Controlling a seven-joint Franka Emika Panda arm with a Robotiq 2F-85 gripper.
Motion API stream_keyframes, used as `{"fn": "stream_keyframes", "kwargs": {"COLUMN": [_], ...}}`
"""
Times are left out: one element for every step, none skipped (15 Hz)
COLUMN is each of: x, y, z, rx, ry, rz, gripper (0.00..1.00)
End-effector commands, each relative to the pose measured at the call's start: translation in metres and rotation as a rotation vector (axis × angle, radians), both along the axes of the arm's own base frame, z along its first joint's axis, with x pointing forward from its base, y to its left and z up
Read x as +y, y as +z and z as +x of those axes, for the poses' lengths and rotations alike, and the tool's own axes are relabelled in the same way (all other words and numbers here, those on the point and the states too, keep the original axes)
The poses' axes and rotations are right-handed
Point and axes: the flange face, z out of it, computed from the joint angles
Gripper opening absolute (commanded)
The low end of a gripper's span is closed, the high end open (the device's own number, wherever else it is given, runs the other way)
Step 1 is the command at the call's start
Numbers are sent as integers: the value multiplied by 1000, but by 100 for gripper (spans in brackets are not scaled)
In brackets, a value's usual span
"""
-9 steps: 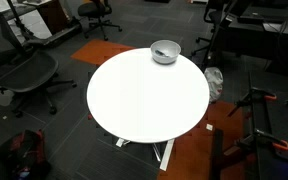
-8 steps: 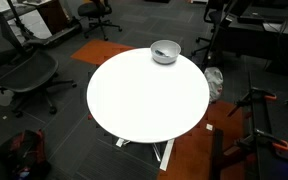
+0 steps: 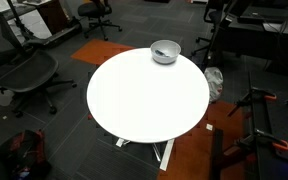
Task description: Remove the marker from the bowl and put it on the table
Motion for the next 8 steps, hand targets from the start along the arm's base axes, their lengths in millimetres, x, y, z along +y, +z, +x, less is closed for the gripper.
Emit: {"fn": "stream_keyframes", "kwargs": {"x": [-15, -20, -29, -38, -48, -57, -69, -80], "y": [-3, -5, -9, -13, -17, -22, -27, -34], "z": [21, 28, 36, 44, 53, 61, 71, 81], "rx": [-32, -42, -48, -50, -49, -48, -53, -54], "ry": [-11, -20, -35, -54, -67, -87, -104, -124], "rz": [-19, -16, -10, -14, -11, -15, -11, -5], "gripper": [100, 100, 100, 100, 100, 100, 100, 100]}}
